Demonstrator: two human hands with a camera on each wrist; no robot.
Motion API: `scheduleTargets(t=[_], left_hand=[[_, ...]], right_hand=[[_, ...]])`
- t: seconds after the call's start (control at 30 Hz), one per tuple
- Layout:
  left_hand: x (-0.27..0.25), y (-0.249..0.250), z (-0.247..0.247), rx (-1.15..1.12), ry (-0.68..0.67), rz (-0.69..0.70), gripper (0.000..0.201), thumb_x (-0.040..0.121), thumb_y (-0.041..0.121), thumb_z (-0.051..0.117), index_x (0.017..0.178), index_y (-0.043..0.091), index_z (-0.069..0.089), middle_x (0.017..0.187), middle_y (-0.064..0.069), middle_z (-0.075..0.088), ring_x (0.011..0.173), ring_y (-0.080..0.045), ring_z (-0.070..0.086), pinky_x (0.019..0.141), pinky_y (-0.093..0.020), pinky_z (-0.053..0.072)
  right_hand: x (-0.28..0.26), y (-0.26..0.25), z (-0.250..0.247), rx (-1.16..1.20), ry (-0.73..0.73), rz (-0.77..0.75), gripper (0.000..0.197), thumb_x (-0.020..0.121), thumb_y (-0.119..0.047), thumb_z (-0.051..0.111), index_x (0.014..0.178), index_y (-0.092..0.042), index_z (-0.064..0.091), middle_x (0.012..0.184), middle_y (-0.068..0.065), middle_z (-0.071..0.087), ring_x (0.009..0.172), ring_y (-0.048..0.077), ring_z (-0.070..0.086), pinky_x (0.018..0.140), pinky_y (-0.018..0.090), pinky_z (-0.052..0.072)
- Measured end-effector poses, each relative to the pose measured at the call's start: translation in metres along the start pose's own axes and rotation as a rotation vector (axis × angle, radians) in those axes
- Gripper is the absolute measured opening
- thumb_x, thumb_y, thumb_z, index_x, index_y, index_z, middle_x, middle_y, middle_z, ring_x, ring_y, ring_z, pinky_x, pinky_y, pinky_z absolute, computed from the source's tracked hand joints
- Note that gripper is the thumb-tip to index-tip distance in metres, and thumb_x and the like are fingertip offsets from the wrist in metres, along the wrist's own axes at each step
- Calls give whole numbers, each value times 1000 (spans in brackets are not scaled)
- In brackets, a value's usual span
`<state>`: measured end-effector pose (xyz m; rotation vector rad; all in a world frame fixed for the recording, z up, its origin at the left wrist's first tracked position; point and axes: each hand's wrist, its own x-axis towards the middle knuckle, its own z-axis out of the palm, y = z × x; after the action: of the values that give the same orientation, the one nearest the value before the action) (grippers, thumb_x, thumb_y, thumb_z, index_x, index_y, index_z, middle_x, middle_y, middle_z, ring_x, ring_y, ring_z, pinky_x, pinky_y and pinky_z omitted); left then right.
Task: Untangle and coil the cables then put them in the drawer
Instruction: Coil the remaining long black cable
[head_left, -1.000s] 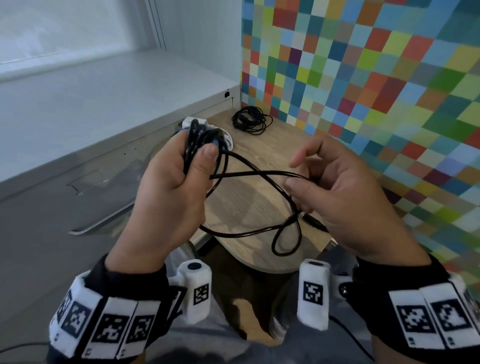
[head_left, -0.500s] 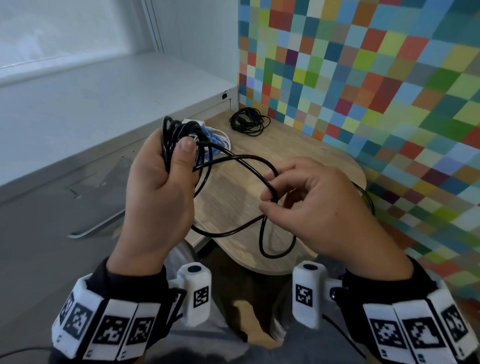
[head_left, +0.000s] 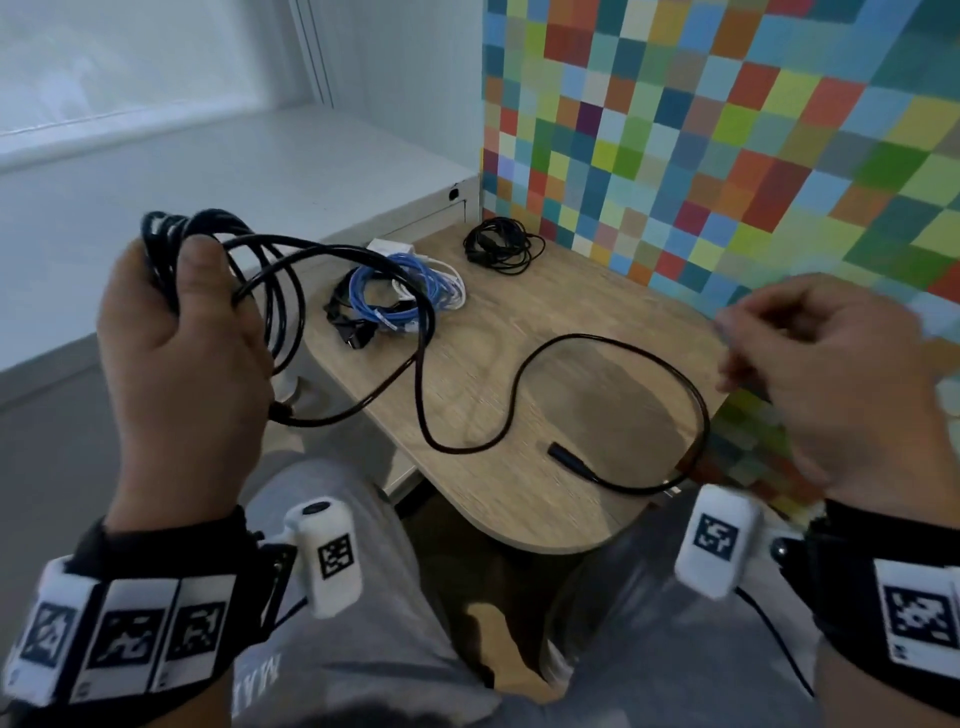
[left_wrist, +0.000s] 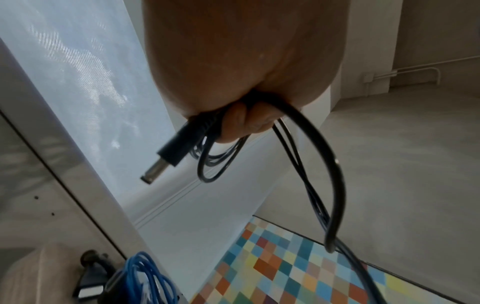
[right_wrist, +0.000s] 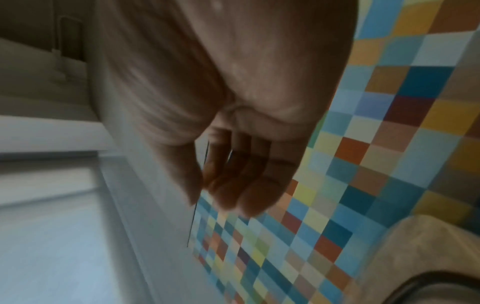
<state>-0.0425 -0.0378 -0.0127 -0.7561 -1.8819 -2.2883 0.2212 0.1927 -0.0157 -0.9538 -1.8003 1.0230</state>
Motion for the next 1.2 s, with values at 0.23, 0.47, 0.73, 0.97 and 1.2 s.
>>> scheduleTargets(t=[0.23, 0.47, 0.73, 0.97, 1.2], left_hand=[[-15, 2, 17, -123, -51, 4, 26, 110, 27, 42, 83, 25, 42, 61, 3, 30, 47, -10, 26, 39, -26, 25], [-30, 5, 36, -253, -27, 6, 24, 110, 21, 40, 86, 22, 43, 65, -5, 25, 51, -20, 20, 43, -35, 17], [-40, 4, 43, -274, -201, -20, 30, 108, 25, 43, 83, 35, 59, 63, 13, 43, 50, -7, 33, 44, -23, 29], [-53, -4, 49, -6, -473, -84, 22, 102, 39, 48, 81, 38, 53, 62, 10, 43, 52, -12, 36, 50, -29, 29], [-50, 0, 42, -72, -664, -94, 24, 104, 31, 48, 80, 33, 52, 60, 13, 40, 46, -5, 32, 43, -19, 29]], right_hand=[[-29, -26, 46, -191, -475, -37, 14, 84, -34, 80, 97, -38, 77, 89, -20, 75, 81, 1, 71, 74, 23, 59], [-55, -34, 86, -97, -752, -95, 25, 92, -40, 72, 116, -35, 75, 113, -23, 74, 108, -11, 65, 99, 28, 53], [-51, -36, 80, 294, -566, 34, 18, 101, -11, 62, 88, -7, 73, 68, 12, 71, 55, 23, 66, 61, 28, 56], [-42, -28, 82, 485, -271, 184, 28, 99, -7, 64, 123, -21, 64, 70, 9, 53, 40, 14, 41, 45, 31, 45], [-36, -25, 73, 552, -466, 415, 38, 110, -32, 40, 108, -24, 78, 60, 4, 45, 41, 13, 28, 42, 28, 28]])
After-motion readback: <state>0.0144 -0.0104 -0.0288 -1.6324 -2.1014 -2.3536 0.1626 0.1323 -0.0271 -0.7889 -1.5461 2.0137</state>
